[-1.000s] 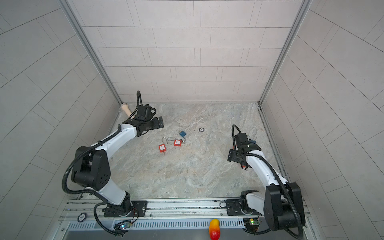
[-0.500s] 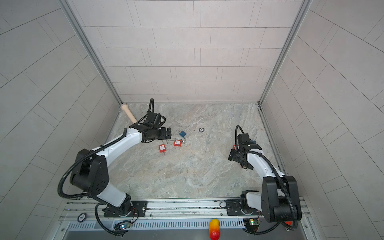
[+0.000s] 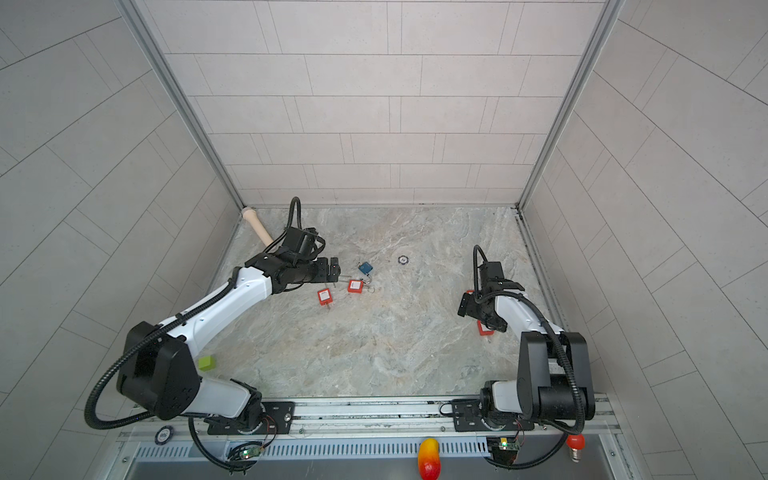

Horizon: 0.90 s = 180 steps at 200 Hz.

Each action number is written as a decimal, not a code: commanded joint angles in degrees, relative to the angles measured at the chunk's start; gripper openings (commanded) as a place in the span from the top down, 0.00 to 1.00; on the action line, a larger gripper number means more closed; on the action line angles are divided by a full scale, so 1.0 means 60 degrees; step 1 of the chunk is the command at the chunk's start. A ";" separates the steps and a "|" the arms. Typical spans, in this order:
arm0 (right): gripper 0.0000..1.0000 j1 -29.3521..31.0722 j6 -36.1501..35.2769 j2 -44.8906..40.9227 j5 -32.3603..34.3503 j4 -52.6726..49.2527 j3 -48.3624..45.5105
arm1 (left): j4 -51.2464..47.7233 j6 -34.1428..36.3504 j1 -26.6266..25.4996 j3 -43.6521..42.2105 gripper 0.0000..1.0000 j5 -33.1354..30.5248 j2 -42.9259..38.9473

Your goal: Lock with the key

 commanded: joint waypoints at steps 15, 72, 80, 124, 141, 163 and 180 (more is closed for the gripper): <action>0.06 0.0246 -0.0242 -0.0210 -0.0577 -0.0406 0.0021 | -0.0293 -0.0220 -0.0197 0.0169 0.00 -0.0185 -0.0211; 0.15 0.1500 0.0730 -0.1127 0.1269 -0.1163 -0.0330 | -0.0386 -0.0249 -0.0545 0.0516 0.00 -0.0271 0.0003; 0.18 0.1523 0.0899 -0.1138 0.1696 -0.1276 -0.0350 | -0.0434 -0.0225 -0.0608 0.0590 0.00 -0.0264 0.0056; 0.30 0.1562 0.0999 -0.0721 0.2162 -0.1219 -0.0101 | -0.0617 -0.0017 -0.0765 0.0772 0.00 -0.0343 0.0187; 0.35 0.1645 0.0947 -0.0328 0.2226 -0.1212 0.0067 | -0.0638 -0.0028 -0.0780 0.0778 0.00 -0.0337 0.0201; 0.40 0.1786 0.0918 0.0123 0.2194 -0.1144 0.0201 | -0.0642 -0.0027 -0.0797 0.0758 0.00 -0.0360 0.0220; 0.44 0.1950 0.0942 0.0367 0.2267 -0.1128 0.0242 | -0.0669 -0.0001 -0.0800 0.0750 0.00 -0.0370 0.0234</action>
